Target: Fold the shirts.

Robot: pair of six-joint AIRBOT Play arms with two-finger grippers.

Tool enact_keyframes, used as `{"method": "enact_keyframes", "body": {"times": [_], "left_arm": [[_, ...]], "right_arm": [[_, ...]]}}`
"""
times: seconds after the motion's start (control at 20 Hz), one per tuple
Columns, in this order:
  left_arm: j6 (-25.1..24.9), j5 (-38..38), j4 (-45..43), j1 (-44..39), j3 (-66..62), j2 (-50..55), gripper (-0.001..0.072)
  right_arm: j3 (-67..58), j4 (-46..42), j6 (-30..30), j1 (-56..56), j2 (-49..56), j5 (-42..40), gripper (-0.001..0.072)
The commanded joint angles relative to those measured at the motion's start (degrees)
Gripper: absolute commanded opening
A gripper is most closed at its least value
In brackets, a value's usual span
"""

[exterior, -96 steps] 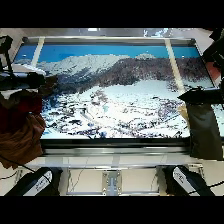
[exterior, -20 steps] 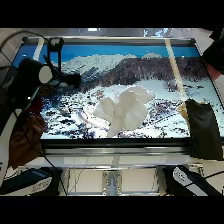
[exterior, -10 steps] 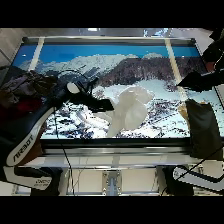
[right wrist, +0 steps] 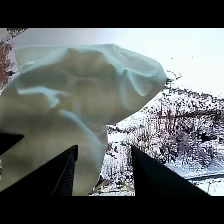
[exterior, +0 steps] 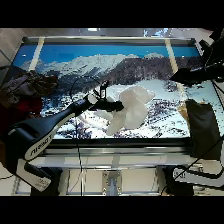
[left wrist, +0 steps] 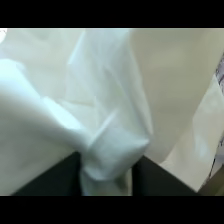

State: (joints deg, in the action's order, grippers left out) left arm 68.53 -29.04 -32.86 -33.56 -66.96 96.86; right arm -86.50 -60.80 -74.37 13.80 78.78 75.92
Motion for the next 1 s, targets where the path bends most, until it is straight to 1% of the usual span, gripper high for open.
{"method": "enact_keyframes", "body": {"times": [0.0, 0.2, 0.3, 0.45, 0.6, 0.8, 0.85, 0.9, 0.95], "left_arm": [[-0.5, 5.3, 0.4, -0.9, -0.2, 0.5, 0.0012], [-0.4, 5.3, 0.4, -0.6, -0.3, -0.2, 0.0018], [-0.4, 5.3, 0.3, -0.2, -0.3, -2.1, 0.0018], [-0.5, 5.3, 0.3, 0.7, -0.3, -4.9, 0.0018], [-0.4, 5.2, 0.3, 0.8, -0.3, -6.2, 0.0018], [-0.5, 2.2, 0.3, 0.8, -0.3, -6.2, 0.0018], [-0.5, 1.8, 0.3, 0.8, -0.3, -6.2, 0.0018], [-0.5, 1.6, 0.1, 0.8, -0.3, -6.3, 0.0018], [-0.5, 1.6, -1.8, 1.1, -0.3, -6.7, 0.0018]], "right_arm": [[0.0, -1.5, 0.3, -1.7, 5.5, -1.5, 0.0385], [0.0, -2.4, 0.2, -2.1, 15.3, -3.5, 0.0386], [0.0, -2.3, -1.4, -2.0, 19.9, -6.1, 0.0387], [0.0, 1.2, -1.6, -2.6, 25.5, -9.9, 0.0387], [0.0, 4.5, -1.5, -4.0, 29.4, -13.7, 0.0389], [0.0, 5.3, -1.2, -7.2, 30.9, -21.0, 0.0384], [0.0, 5.3, -1.2, -8.0, 30.9, -22.6, 0.0324], [-0.1, 5.3, -1.2, -8.7, 30.8, -23.5, 0.0009], [-0.6, 5.4, -1.2, -9.0, 30.8, -22.3, 0.0015]]}}
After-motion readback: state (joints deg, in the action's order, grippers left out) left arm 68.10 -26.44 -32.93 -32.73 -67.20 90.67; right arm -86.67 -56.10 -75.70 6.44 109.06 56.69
